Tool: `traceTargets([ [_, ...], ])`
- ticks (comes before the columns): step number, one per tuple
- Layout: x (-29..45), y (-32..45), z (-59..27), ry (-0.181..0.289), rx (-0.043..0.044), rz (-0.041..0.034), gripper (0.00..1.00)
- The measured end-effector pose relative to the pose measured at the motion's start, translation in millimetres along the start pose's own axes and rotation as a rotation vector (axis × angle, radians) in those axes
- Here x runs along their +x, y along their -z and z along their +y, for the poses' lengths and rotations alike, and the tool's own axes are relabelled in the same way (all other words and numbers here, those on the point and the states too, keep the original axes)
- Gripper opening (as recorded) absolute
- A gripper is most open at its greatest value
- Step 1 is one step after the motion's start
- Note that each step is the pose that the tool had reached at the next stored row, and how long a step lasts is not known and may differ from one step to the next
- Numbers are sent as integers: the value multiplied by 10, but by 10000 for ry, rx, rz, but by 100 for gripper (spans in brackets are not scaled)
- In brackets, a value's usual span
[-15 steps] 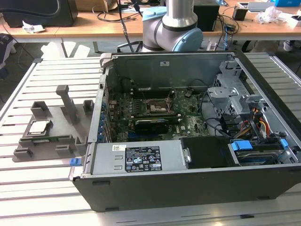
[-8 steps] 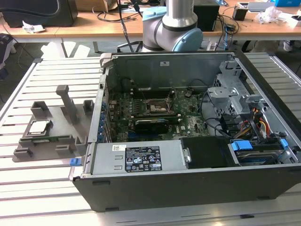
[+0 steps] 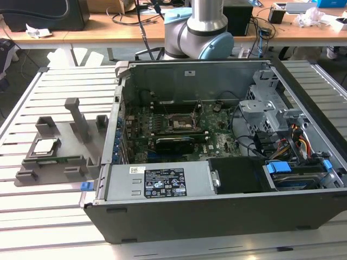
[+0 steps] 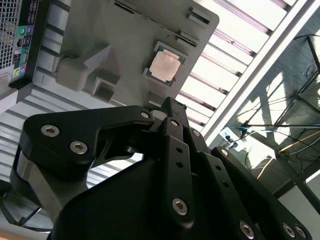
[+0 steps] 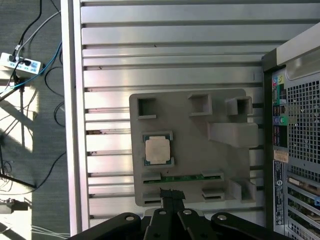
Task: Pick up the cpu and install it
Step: 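Pick up the cpu and move it towards the insertion slot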
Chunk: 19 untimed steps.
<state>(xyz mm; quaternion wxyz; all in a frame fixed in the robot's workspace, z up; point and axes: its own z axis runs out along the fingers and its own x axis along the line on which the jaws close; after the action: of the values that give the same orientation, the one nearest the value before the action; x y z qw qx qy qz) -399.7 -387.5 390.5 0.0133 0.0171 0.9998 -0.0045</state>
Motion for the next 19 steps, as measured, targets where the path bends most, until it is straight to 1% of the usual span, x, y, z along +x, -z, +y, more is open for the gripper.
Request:
traceTargets([
  [2,0,0,0,0,0,0,11],
  [3,0,0,0,0,0,0,24],
  [4,0,0,0,0,0,0,29],
  [5,0,0,0,1,0,0,42],
  [7,0,0,0,1,0,0,54],
  [8,0,0,0,1,1,0,54],
  [10,0,0,0,2,1,0,66],
  [11,0,-1,2,12,25,-3,66],
  [12,0,1,3,115,207,-7,66],
  [13,1,0,3,225,315,-13,66],
  [14,0,-2,3,603,311,-23,66],
  [15,-1,-2,4,816,305,-29,66],
  [19,0,-2,4,865,304,-30,66],
])
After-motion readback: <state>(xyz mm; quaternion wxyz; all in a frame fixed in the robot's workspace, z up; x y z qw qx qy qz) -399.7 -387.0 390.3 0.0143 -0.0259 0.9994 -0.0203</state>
